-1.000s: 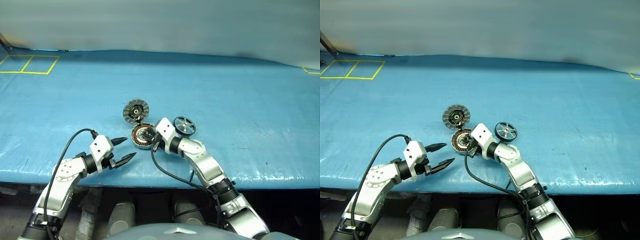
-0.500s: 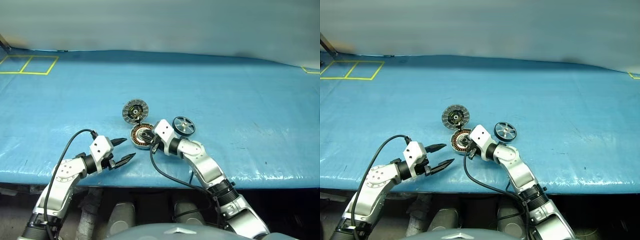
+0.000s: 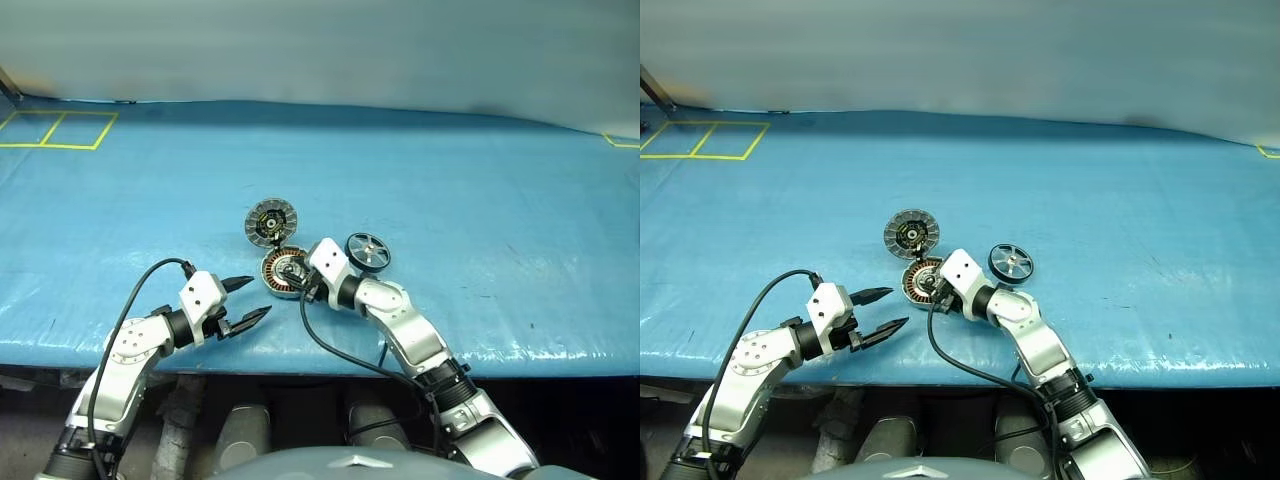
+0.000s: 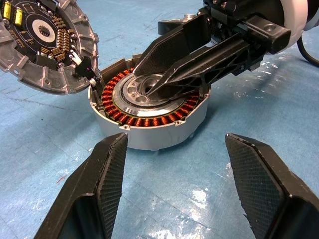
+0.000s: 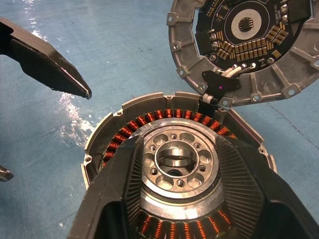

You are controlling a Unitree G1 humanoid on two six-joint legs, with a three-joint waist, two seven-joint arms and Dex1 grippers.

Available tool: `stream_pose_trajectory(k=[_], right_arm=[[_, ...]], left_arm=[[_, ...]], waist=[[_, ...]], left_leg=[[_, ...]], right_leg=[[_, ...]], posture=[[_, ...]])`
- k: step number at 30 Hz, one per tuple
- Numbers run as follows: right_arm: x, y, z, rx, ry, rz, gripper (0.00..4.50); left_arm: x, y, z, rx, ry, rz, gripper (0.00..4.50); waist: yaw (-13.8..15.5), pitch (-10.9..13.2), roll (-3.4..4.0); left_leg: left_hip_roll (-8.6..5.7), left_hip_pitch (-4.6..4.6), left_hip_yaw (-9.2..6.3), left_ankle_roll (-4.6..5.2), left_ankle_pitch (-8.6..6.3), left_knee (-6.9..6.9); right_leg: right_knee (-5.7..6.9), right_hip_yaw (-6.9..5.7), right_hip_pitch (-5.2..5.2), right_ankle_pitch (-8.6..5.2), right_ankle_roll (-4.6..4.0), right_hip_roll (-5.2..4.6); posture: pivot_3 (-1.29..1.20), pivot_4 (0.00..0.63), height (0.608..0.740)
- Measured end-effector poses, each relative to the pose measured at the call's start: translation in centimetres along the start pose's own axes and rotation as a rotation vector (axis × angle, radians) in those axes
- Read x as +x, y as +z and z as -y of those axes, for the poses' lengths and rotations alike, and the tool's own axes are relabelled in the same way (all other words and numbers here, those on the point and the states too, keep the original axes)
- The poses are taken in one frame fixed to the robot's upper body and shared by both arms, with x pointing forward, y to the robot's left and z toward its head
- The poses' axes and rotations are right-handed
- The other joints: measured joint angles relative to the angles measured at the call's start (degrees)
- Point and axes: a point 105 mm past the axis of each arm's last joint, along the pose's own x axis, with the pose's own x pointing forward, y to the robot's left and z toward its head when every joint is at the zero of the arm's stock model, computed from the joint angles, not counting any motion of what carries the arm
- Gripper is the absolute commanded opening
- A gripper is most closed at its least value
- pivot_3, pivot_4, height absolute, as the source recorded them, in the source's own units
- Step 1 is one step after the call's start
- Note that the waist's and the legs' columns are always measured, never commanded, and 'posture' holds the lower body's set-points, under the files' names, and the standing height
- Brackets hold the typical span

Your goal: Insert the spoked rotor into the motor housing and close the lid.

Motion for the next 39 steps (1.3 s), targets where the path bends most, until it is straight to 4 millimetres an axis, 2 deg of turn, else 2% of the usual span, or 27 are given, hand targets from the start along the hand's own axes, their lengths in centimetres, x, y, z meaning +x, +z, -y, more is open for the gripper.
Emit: stream_pose_trajectory(k=[10, 15, 18, 26, 39], right_arm=[[-1.0, 1.0, 0.0, 0.053, -0.017, 0.061, 2.63], [-1.6, 3.2, 0.4, 0.052, -0.031, 0.150, 1.11], [-1.6, 3.1, 0.1, 0.044, -0.006, 0.143, 0.11], [-0.9, 0.7, -0.7, 0.019, 0.009, 0.038, 0.05], [-0.4, 0.9, -0.5, 0.023, -0.009, 0.044, 0.05]], left_arm=[[0.0, -0.1, 0.0, -0.005, 0.002, -0.002, 3.35], [0.1, -0.1, 0.0, -0.006, 0.002, 0.001, 3.35], [0.1, -0.1, 0.0, -0.007, 0.004, 0.001, 3.35], [0.0, -0.2, 0.0, -0.009, 0.006, -0.001, 3.35], [0.1, -0.1, 0.0, 0.003, 0.007, 0.002, 3.35]], waist=[[0.1, 0.0, 0.00], [0.0, 0.0, 0.00], [0.0, 0.0, 0.00], [0.0, 0.0, 0.00], [0.0, 0.0, 0.00]], left_leg=[[-0.02, -0.11, -0.05, 0.00, 0.00, -0.19], [0.03, -0.12, -0.05, 0.00, 0.00, -0.22], [0.02, -0.12, -0.03, 0.00, 0.00, -0.22], [0.02, -0.15, -0.01, -0.01, 0.00, -0.23], [0.03, -0.14, 0.00, -0.02, 0.01, -0.22]], right_leg=[[-0.05, -0.02, -0.14, 0.04, 0.06, 0.00], [-0.02, -0.04, -0.20, 0.04, 0.07, 0.05], [-0.02, -0.03, -0.20, 0.04, 0.06, 0.03], [0.01, -0.03, -0.26, 0.05, 0.05, 0.03], [0.02, -0.02, -0.26, 0.05, 0.06, 0.04]], posture=[[0.00, 0.150, 0.740], [0.00, 0.150, 0.740], [0.00, 0.150, 0.740], [0.00, 0.150, 0.740], [0.00, 0.150, 0.740]])
